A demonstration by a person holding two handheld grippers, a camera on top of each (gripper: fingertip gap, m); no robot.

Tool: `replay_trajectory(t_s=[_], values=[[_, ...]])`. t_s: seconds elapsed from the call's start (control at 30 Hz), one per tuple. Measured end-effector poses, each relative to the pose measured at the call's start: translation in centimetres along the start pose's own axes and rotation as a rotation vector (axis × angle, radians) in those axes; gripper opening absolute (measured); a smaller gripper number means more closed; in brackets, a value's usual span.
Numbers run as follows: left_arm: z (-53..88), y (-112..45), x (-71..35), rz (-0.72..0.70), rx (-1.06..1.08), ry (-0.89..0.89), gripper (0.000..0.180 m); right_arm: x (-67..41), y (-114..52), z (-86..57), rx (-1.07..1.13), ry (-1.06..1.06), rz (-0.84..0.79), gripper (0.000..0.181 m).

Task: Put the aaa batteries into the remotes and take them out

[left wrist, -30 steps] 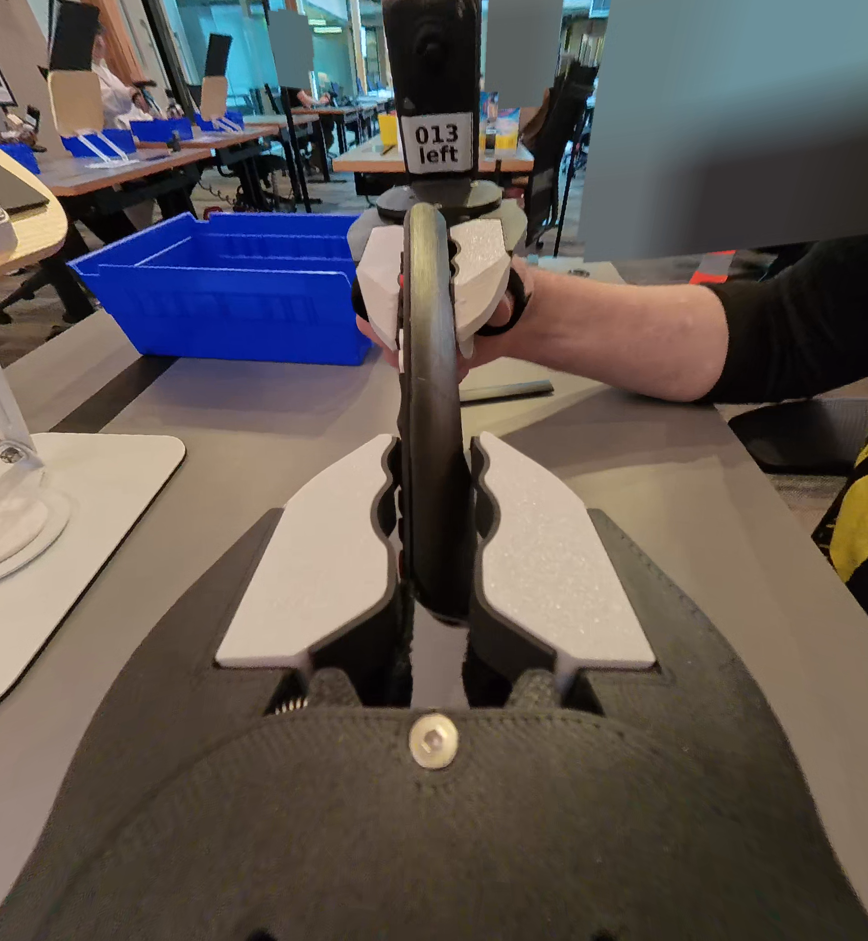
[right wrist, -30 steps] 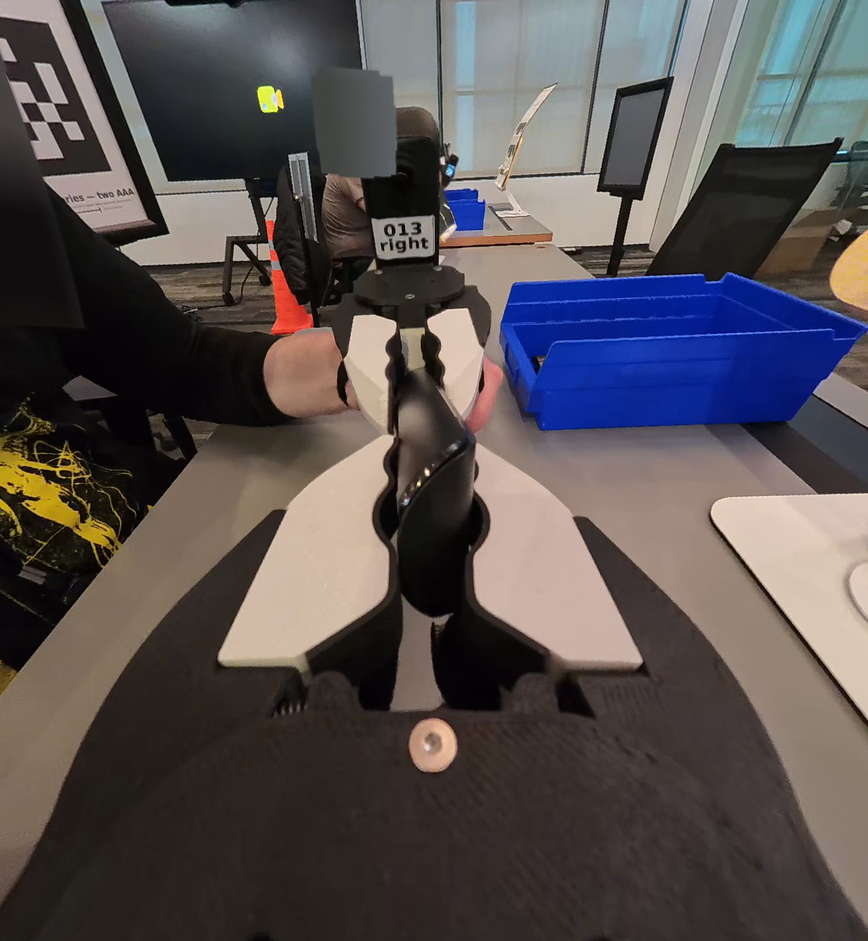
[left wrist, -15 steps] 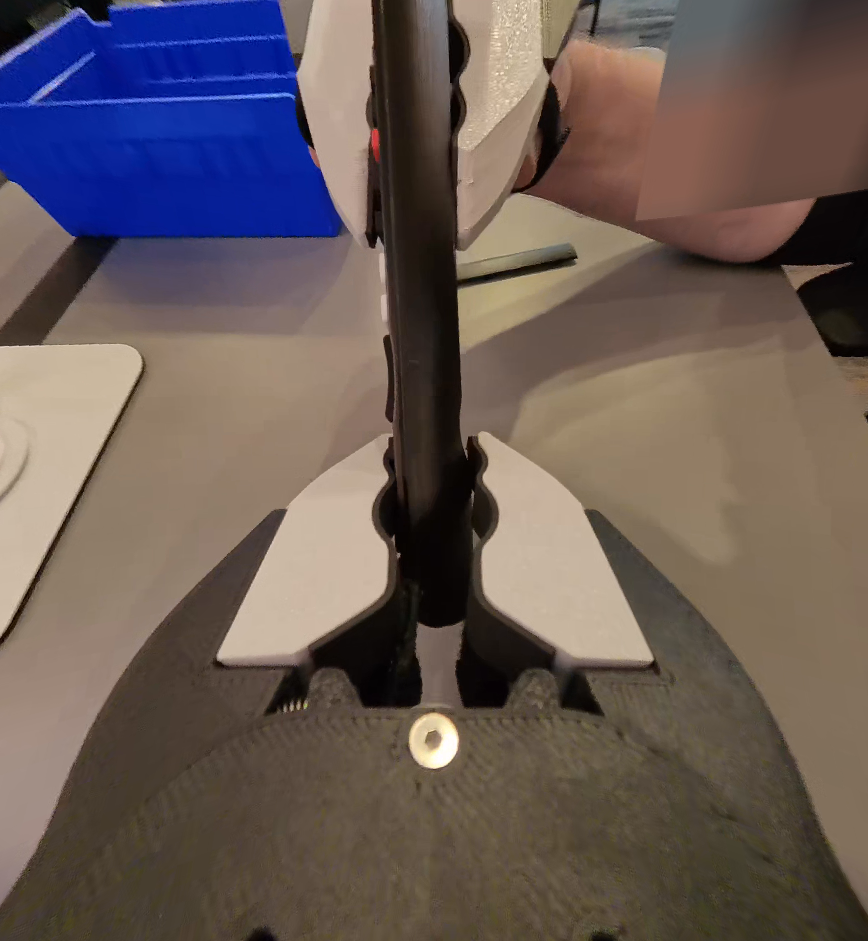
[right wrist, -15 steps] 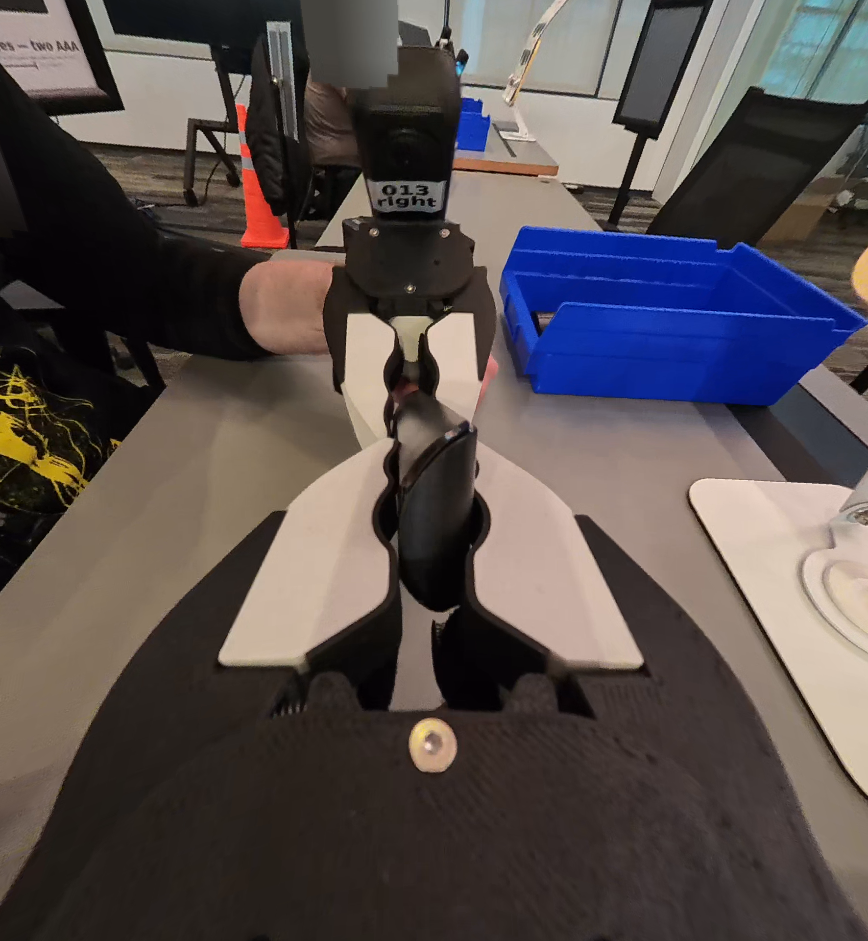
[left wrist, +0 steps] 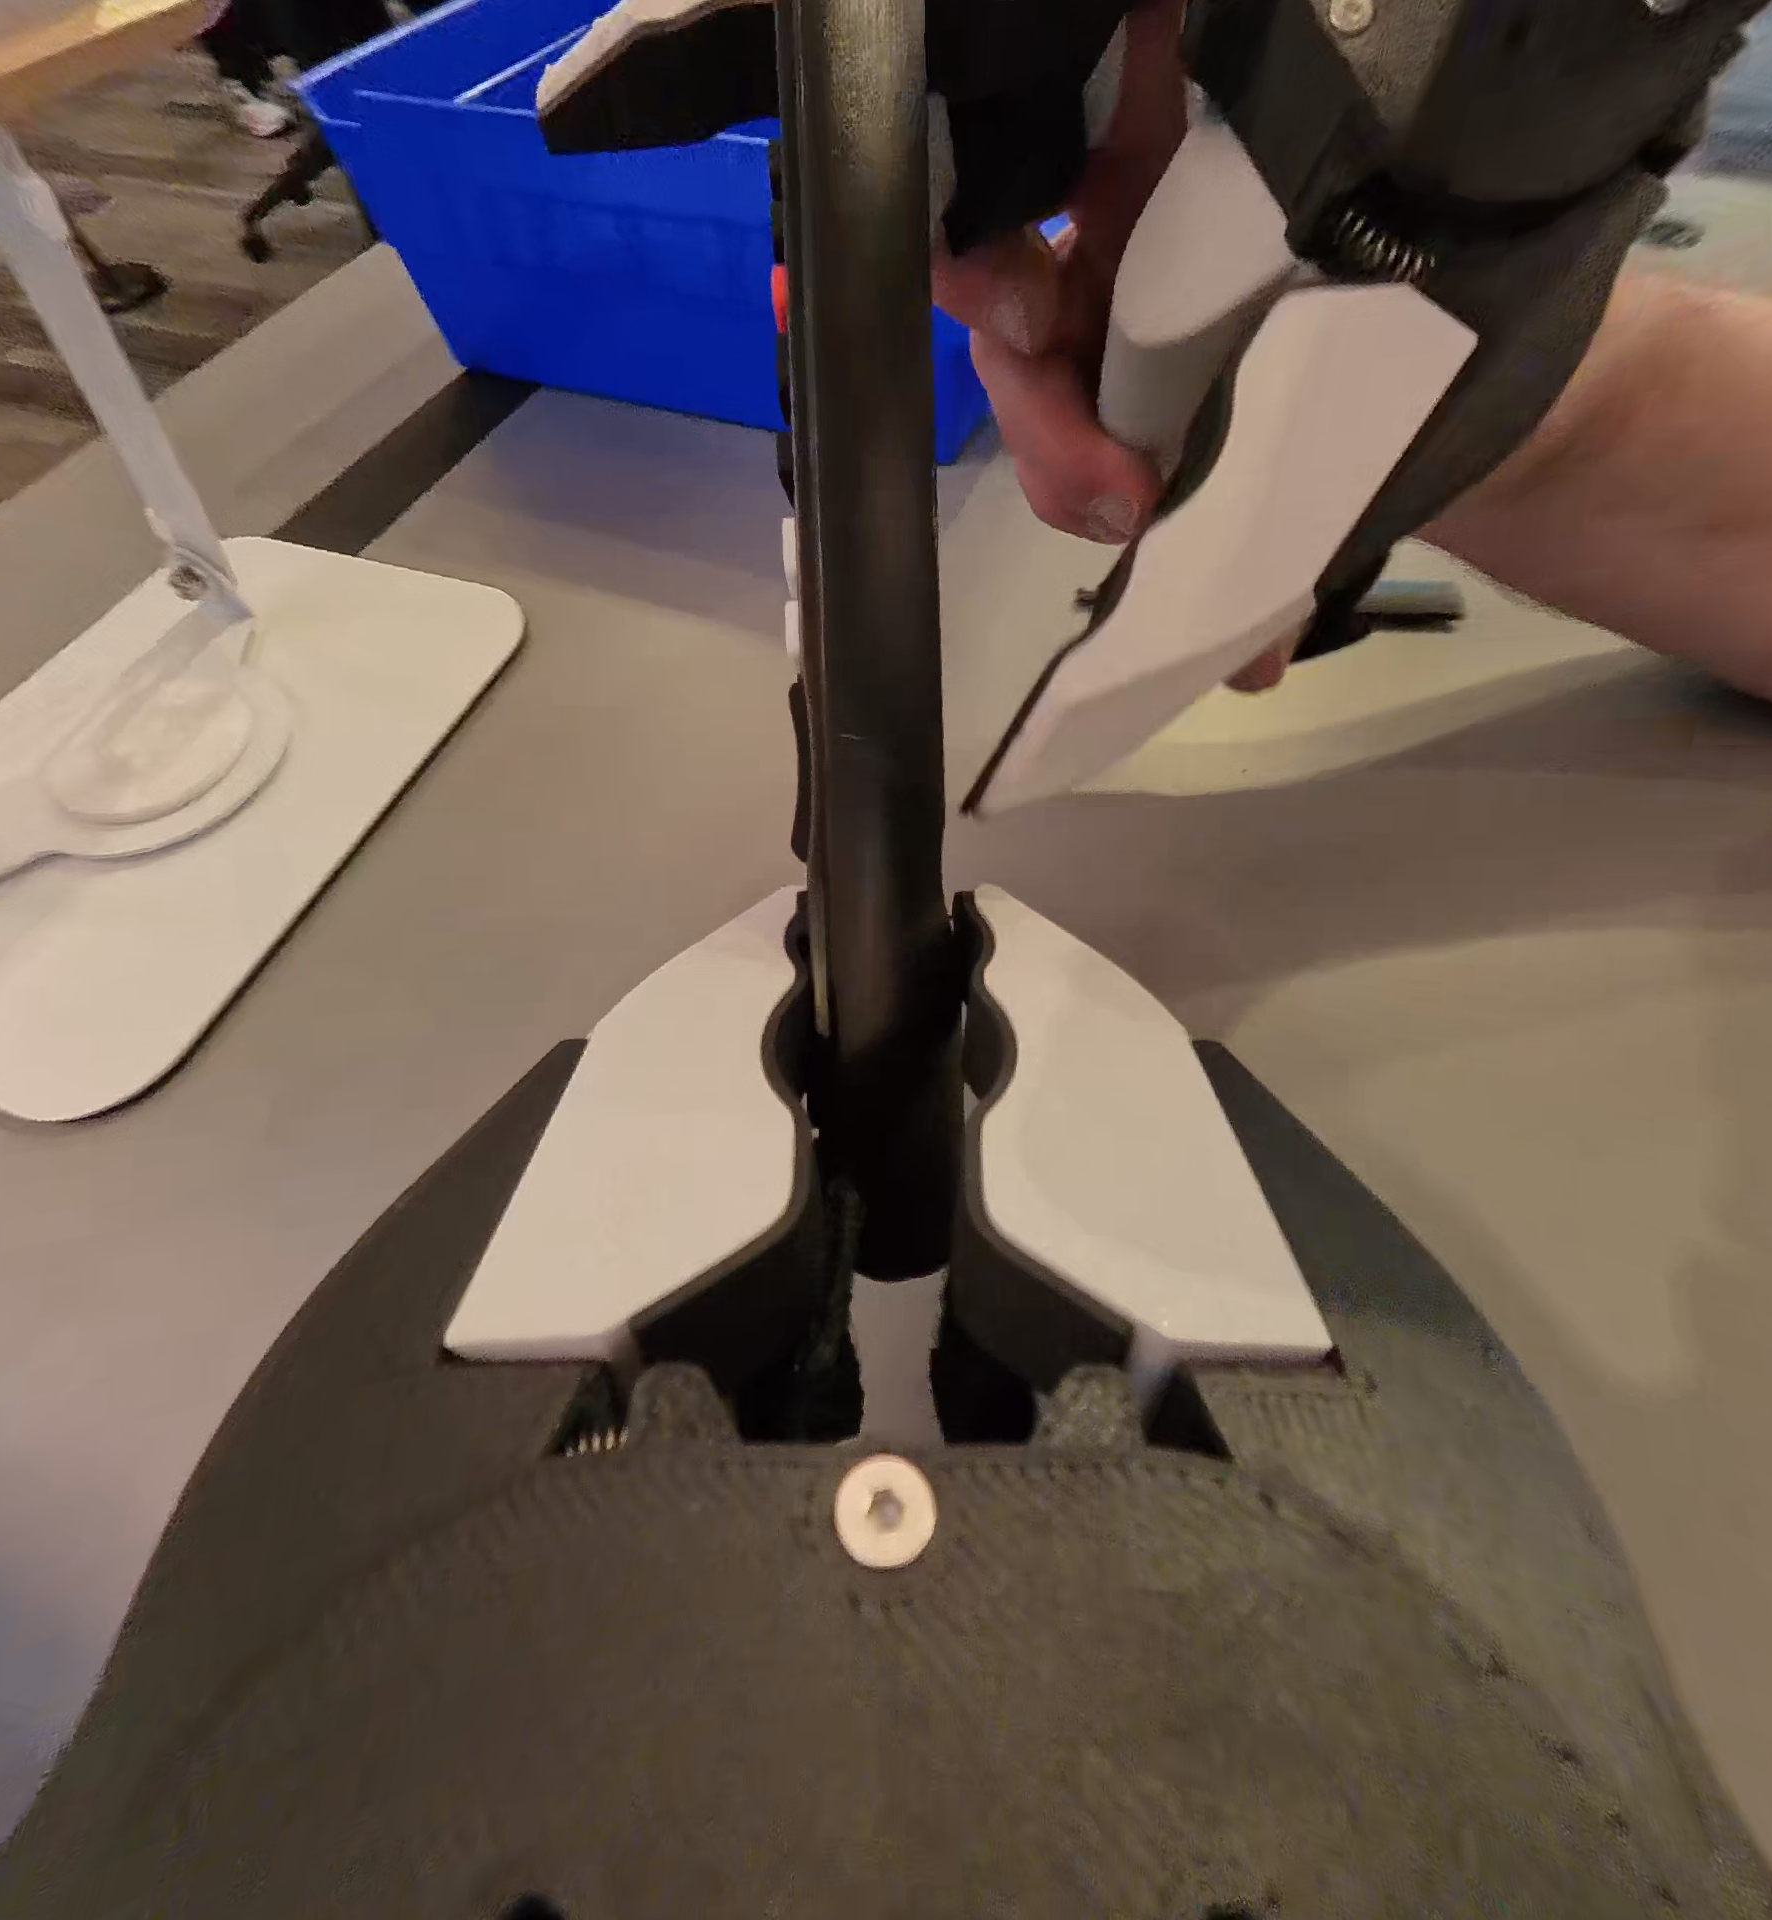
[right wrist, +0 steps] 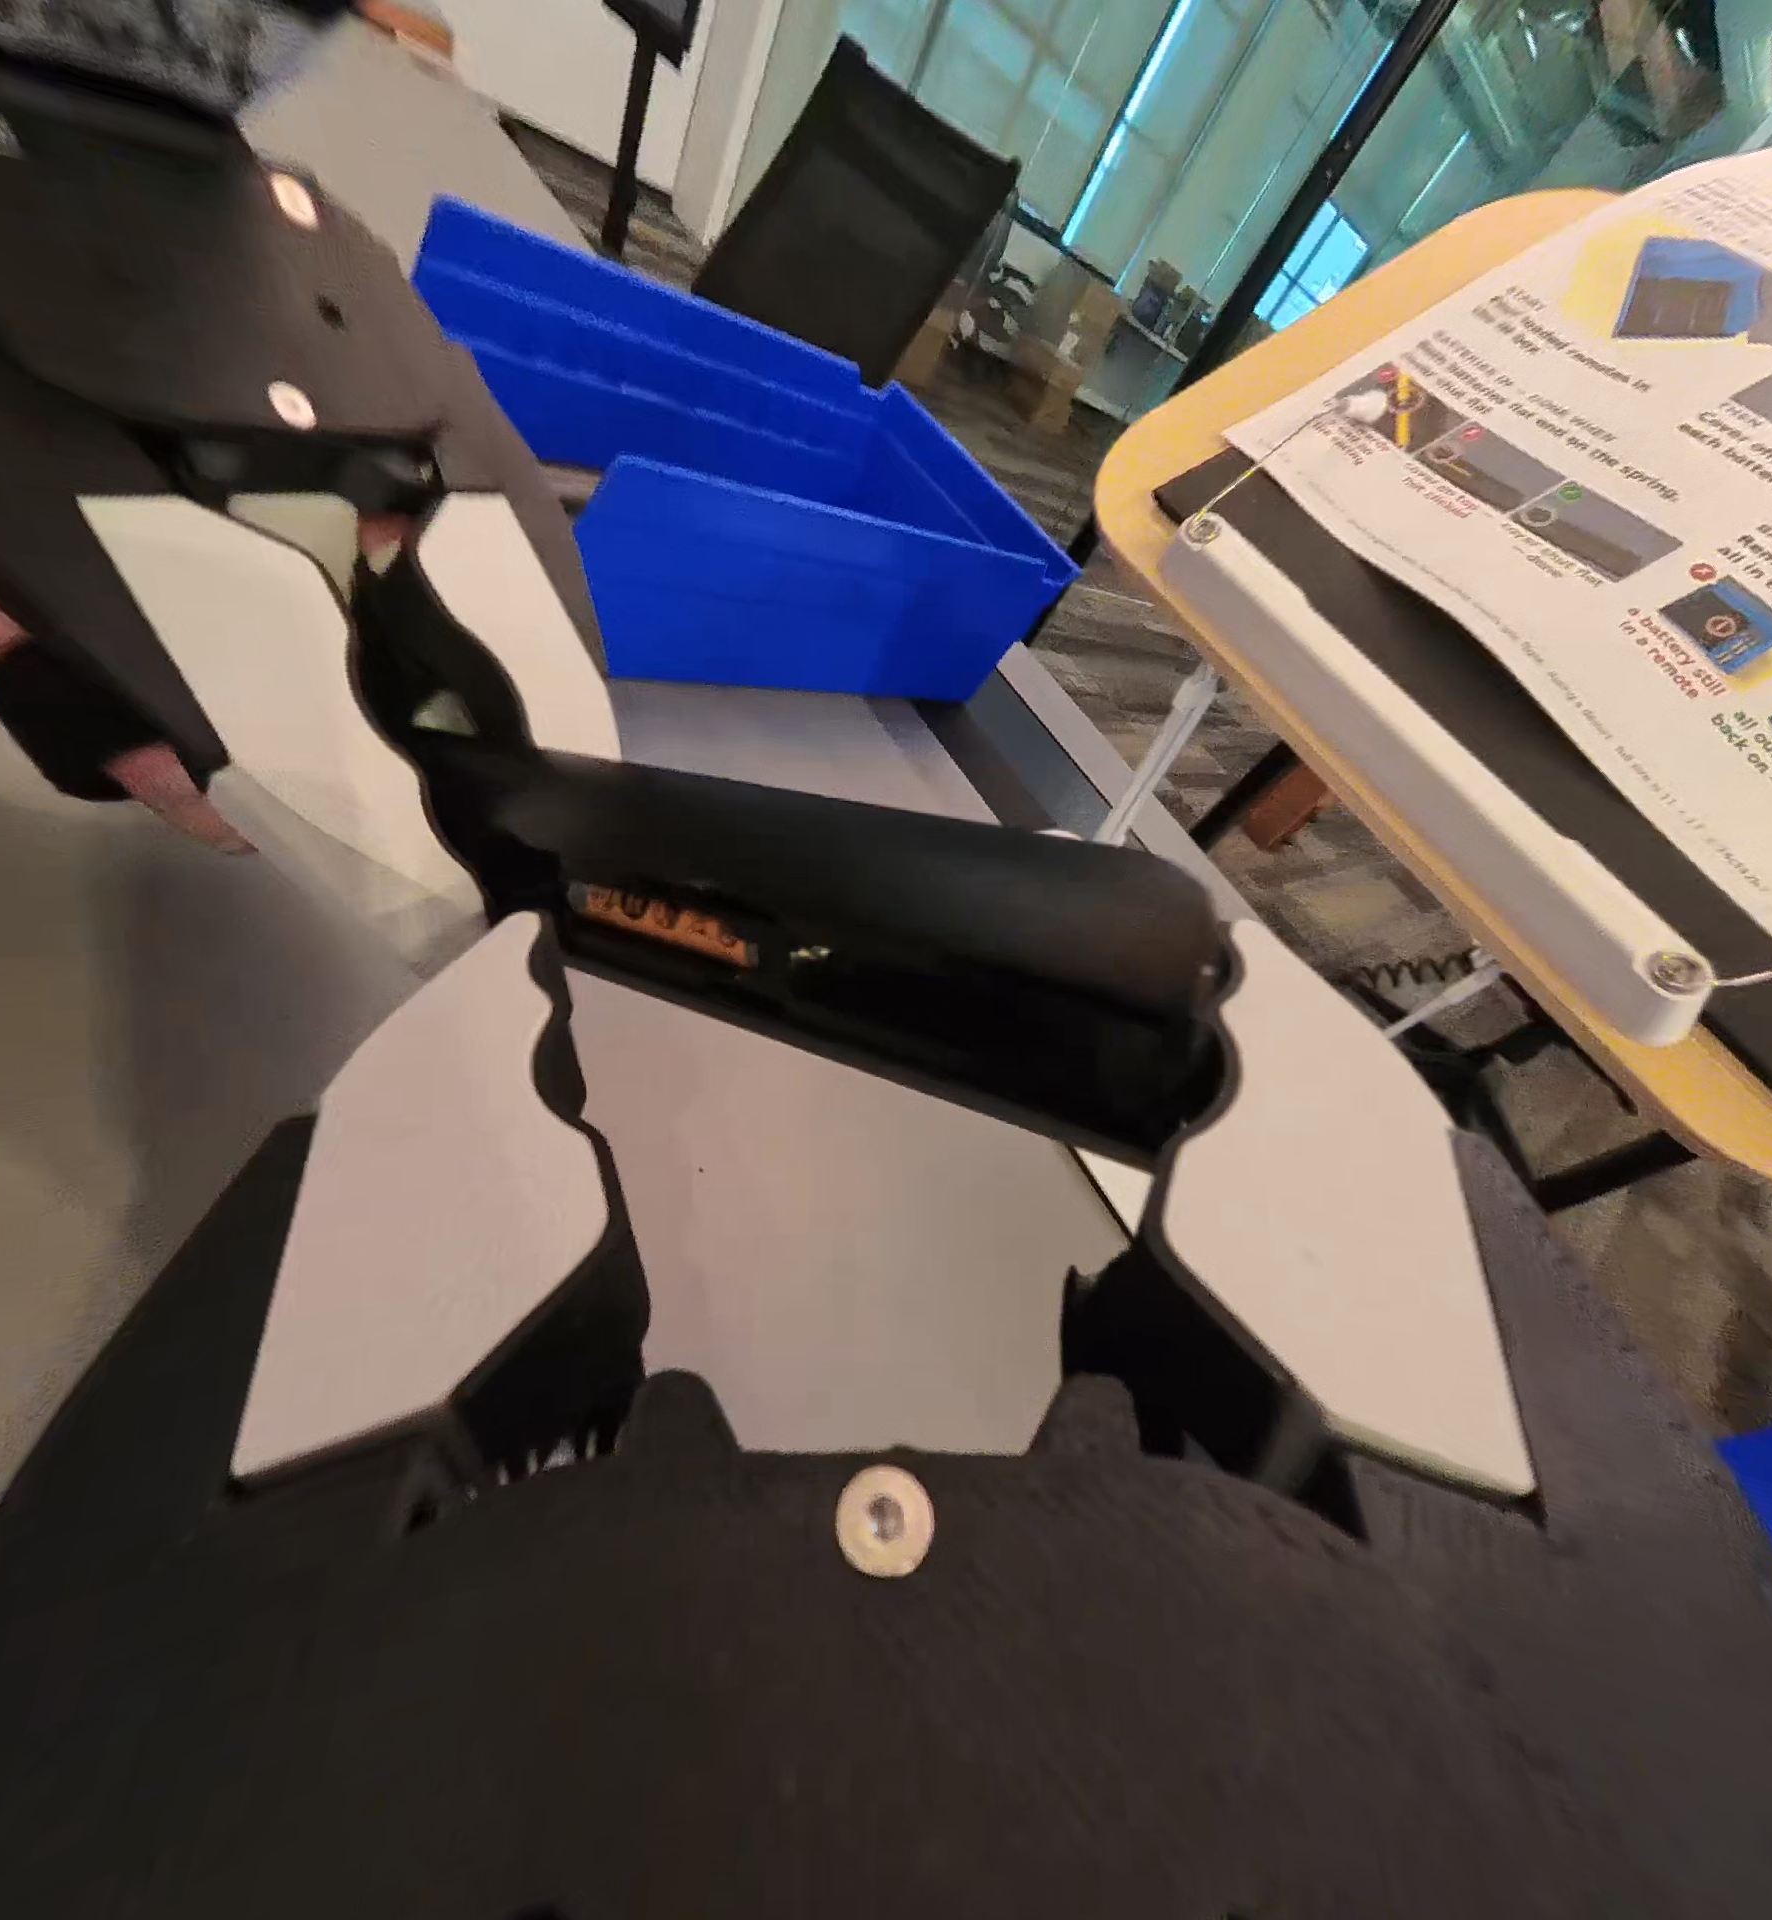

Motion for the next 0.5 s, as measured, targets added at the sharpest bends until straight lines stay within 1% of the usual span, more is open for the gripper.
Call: replay_trajectory(t_s=[0.03, 0.2, 0.37, 0.5], values=[[-0.14, -0.07, -0.12, 0.013, -0.029, -0.017, 0.024, 0.13, -0.28, 0.18, 0.020, 0.013, 0.009, 0.120], [-0.30, -0.01, -0.38, 0.036, -0.092, -0.036, 0.024, 0.17, -0.48, 0.09, 0.060, -0.011, -0.003, 0.118], [-0.54, -0.10, -0.49, 0.080, -0.146, -0.095, 0.024, 0.65, -0.46, -0.06, 0.035, -0.031, -0.026, 0.115], [-0.66, 0.05, -0.70, 0.090, -0.170, -0.115, 0.024, 0.52, -0.44, -0.11, 0.037, -0.041, -0.029, 0.115]])
Point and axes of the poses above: each gripper's, where its closed fingertips meet, y back along the fingers, x out of its underside, z = x × y across the jaws, the point moved 7 cm from there along y, back along the fingers, and after that the axes turned 8 degrees about x, right-handed, at the moved point
